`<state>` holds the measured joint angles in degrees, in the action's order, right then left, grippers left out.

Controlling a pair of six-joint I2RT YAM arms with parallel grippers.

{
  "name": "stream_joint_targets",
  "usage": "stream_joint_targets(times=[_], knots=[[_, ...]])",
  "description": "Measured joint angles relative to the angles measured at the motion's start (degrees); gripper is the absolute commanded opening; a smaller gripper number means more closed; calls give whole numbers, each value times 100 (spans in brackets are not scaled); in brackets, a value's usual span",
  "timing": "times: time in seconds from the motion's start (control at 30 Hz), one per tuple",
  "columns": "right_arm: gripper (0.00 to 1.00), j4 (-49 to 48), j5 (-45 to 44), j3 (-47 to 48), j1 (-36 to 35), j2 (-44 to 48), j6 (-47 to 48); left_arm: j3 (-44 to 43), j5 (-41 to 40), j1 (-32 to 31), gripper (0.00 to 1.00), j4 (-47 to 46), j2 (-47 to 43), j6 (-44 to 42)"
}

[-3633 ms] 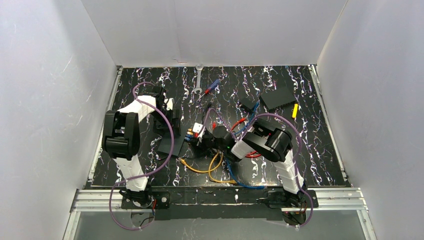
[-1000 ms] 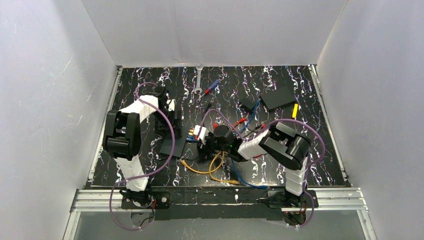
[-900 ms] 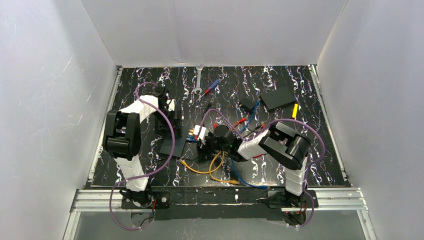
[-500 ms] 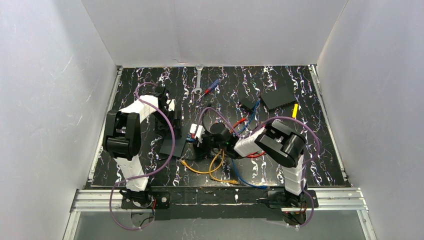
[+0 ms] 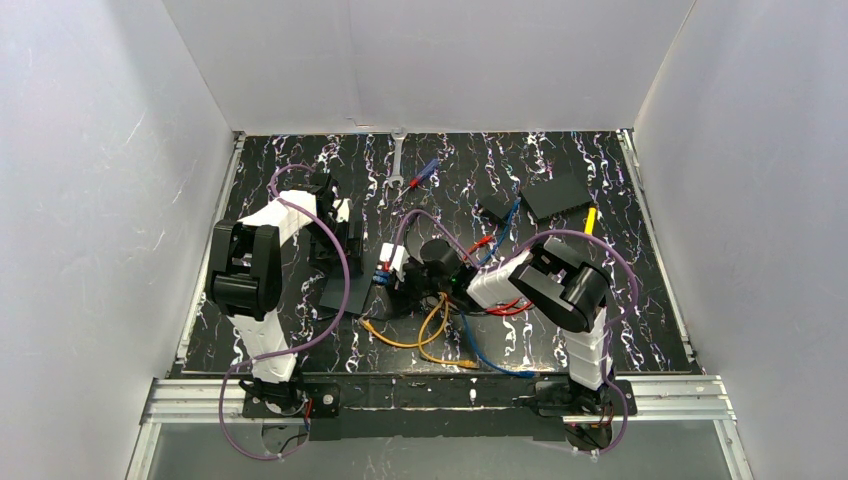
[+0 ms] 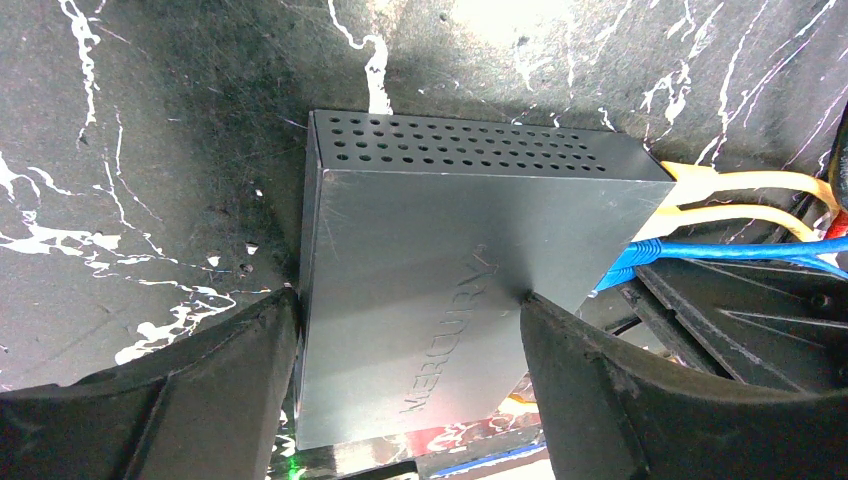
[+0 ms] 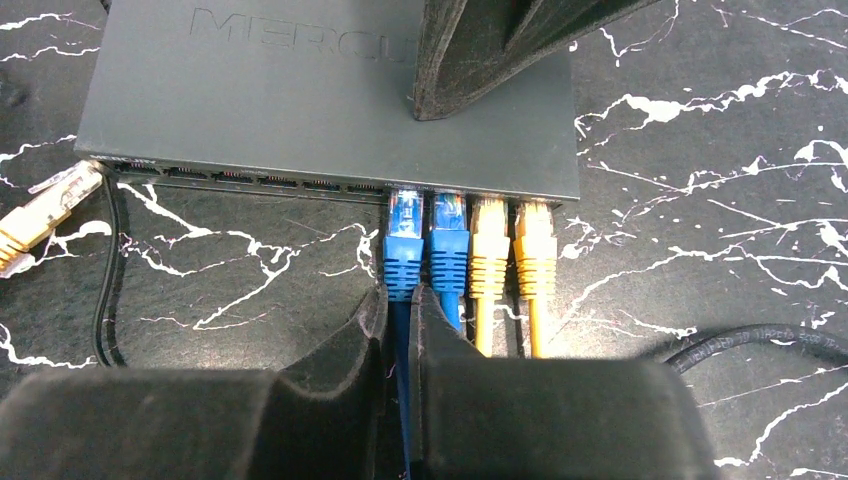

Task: Insert the plug into the switch port
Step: Insert the connector into the switch port.

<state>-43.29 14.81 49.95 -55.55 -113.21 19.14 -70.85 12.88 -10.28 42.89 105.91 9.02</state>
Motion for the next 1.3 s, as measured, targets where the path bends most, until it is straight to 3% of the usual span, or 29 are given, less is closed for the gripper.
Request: stream_joint_targets(times=[1.3], knots=[[1,1589,-74,1080,-50,-103,-728,0,-87,-48,74,162,-63,-380]])
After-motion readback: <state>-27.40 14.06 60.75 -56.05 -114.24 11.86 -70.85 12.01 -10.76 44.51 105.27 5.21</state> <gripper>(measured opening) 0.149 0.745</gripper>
